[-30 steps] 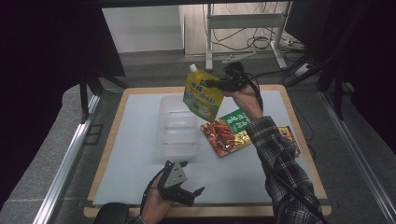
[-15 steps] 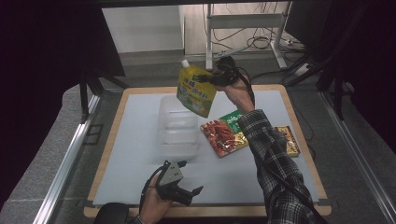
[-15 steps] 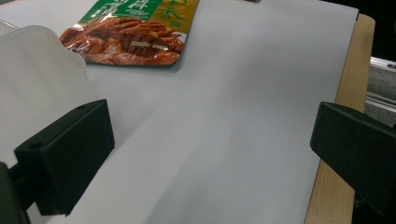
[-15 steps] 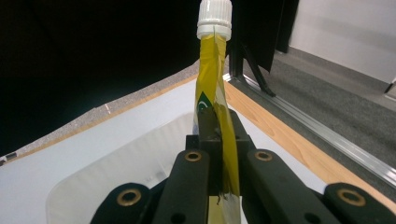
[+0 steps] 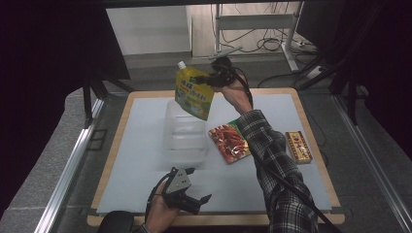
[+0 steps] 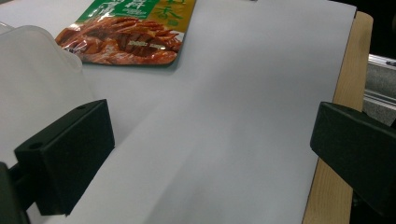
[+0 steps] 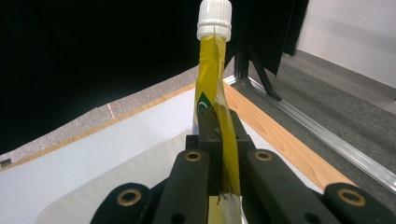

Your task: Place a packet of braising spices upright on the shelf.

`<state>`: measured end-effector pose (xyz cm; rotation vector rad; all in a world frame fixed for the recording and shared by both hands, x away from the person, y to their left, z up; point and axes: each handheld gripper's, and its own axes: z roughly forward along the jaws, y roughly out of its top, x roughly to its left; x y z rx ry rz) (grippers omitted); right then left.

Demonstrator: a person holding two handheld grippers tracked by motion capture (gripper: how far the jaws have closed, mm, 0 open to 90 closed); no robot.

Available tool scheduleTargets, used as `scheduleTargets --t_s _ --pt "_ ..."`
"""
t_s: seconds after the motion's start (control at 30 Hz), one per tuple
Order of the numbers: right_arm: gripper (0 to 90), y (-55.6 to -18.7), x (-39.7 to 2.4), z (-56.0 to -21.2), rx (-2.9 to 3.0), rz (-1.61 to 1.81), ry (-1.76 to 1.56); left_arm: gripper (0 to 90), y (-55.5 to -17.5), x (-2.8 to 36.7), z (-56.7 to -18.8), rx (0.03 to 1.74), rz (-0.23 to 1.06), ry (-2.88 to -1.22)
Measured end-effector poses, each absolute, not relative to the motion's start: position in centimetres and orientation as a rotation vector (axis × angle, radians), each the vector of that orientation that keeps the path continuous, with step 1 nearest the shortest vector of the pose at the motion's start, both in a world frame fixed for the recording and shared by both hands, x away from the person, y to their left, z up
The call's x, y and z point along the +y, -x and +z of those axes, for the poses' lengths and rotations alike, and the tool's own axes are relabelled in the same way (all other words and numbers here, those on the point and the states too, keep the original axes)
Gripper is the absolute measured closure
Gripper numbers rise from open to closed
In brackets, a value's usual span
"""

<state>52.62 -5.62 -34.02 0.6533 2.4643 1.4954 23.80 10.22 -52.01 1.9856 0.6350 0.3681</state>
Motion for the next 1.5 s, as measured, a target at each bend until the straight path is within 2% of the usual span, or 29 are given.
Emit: scheduleTargets --t_s 0.43,0.77,1.17,1.23,1.3,1.33,1.37,1.4,1.43,1.47,1.5 --pt "88.9 -53.5 -2.8 -36.2 2.526 1.425 -0.641 0.0 -23.7 10.1 -52.0 0.625 0.362 -1.990" --pt "88.9 -53.8 -2.1 -38.3 2.564 1.398 -0.675 0.0 -23.7 10.2 -51.9 0.626 0.365 -1.987" --pt "88.2 -53.8 -1.5 -39.1 2.565 1.417 -0.686 0.0 -23.6 10.1 -51.9 0.624 0.368 -1.995" --pt "85.9 -53.7 -1.4 -39.0 2.577 1.384 -0.681 0.0 -23.6 10.1 -51.9 0.623 0.370 -1.998" --pt "73.1 -53.6 -1.6 -38.8 2.561 1.380 -0.667 0.0 -23.7 10.3 -51.9 0.630 0.376 -1.995" --pt "73.1 -53.6 -1.6 -38.8 2.561 1.380 -0.667 0.0 -23.8 10.4 -51.9 0.635 0.374 -1.989" --pt "66.9 -53.6 -1.8 -38.6 2.544 1.393 -0.676 0.0 -23.8 10.6 -51.8 0.642 0.374 -1.980" --pt "66.9 -53.6 -1.8 -38.6 2.544 1.393 -0.676 0.0 -23.8 10.6 -51.8 0.642 0.374 -1.980" --pt "56.9 -53.5 -2.0 -38.6 2.535 1.373 -0.678 0.0 -23.9 10.6 -51.8 0.642 0.373 -1.978" --pt "56.9 -53.5 -2.0 -38.6 2.535 1.373 -0.678 0.0 -23.9 10.6 -51.8 0.642 0.373 -1.977" --pt "51.9 -53.4 -2.1 -38.6 2.531 1.360 -0.676 0.0 -23.9 10.6 -51.8 0.642 0.372 -1.978"
